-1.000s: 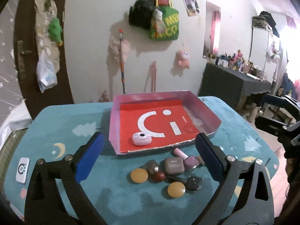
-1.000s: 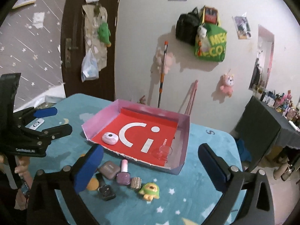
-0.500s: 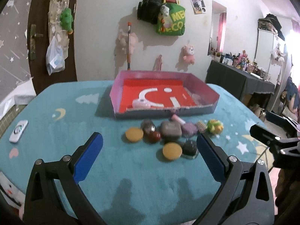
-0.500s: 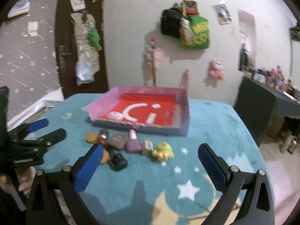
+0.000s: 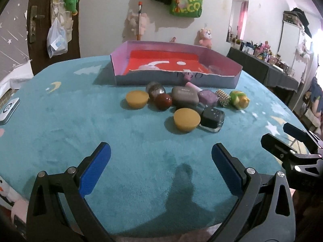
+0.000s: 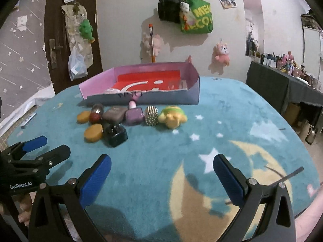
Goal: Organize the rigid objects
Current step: 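Lift both tools away from the box back over the table, then grasp the yellow round soap with the left gripper while the right gripper grasps the green plush toy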
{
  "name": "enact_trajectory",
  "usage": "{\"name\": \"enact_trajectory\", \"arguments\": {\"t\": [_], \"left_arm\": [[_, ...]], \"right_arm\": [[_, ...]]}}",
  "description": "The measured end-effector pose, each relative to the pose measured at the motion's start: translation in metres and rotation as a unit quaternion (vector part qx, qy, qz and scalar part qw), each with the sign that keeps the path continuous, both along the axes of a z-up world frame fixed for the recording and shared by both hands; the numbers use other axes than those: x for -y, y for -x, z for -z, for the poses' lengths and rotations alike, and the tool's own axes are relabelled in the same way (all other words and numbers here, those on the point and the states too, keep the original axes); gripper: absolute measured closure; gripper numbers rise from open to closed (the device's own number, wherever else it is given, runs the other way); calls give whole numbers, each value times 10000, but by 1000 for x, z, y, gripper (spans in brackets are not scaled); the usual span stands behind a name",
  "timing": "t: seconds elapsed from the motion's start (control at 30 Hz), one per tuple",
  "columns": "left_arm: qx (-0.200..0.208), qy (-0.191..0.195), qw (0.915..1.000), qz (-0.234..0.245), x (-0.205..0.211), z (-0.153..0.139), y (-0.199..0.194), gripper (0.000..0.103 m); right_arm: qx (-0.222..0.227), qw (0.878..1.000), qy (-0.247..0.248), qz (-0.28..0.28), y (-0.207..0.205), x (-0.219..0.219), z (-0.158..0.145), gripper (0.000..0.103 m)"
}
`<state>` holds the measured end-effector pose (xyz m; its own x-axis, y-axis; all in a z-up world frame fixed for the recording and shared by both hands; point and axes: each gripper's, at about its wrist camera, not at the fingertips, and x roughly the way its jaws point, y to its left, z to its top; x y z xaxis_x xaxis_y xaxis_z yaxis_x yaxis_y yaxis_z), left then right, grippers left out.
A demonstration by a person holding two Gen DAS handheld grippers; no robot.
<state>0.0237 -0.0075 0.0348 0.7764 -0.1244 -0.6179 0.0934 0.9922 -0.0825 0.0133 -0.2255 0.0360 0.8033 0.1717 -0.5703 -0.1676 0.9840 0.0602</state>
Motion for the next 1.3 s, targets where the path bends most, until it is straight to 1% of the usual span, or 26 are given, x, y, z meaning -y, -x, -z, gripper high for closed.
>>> {"name": "enact_trajectory", "arguments": {"t": [0.1, 0.27, 0.53, 0.67, 0.77, 0.8, 0.87, 0.93, 0.97, 1.03, 1.13, 1.17, 1.2, 1.3], "left_arm": [[-63, 72, 10000, 1, -1, 2, -3, 1], [-128, 68, 9999, 5, 0, 5, -7, 1], [-243, 60, 9997, 34, 1, 3, -18, 1], [-288, 11, 9996, 63, 3, 0, -27, 1], [-385, -13, 9991, 155, 5, -1, -34, 2], [-427, -5, 9989, 202, 5, -2, -37, 2], [-466, 12, 9984, 315, 8, -4, -43, 8], [-551, -40, 9977, 381, 11, -4, -49, 18], [-608, -38, 9973, 419, 12, -3, -52, 20], [-709, 76, 9961, 516, 12, -2, -57, 28], [-909, 216, 9936, 630, 12, 3, -65, 36], [-906, 229, 9936, 642, 13, 3, -66, 36], [-890, 222, 9936, 655, 14, 3, -66, 37], [-915, 207, 9925, 782, 18, 2, -69, 47]], "right_arm": [[-74, 9999, -76, 3, -3, 1, 4, 0], [-196, 9997, -166, 35, -10, 4, 9, 0], [-269, 9995, -134, -15, -20, 5, 9, 0], [-431, 9987, -279, -77, -33, 12, 6, 0], [-582, 9980, -237, 16, -47, 16, 4, 0], [-612, 9979, -227, 17, -51, 17, 3, 2], [-712, 9973, -164, 35, -62, 19, 1, 7], [-789, 9967, -170, 24, -71, 21, 0, 13], [-844, 9962, -194, 12, -77, 23, -1, 13], [-870, 9959, -266, -16, -84, 26, -3, 15], [-895, 9958, -213, -39, -92, 27, -3, 18], [-945, 9952, -242, -93, -96, 27, -3, 20], [-993, 9945, -297, -149, -99, 27, -3, 25], [-1062, 9936, -314, -208, -109, 27, -2, 28]]}}
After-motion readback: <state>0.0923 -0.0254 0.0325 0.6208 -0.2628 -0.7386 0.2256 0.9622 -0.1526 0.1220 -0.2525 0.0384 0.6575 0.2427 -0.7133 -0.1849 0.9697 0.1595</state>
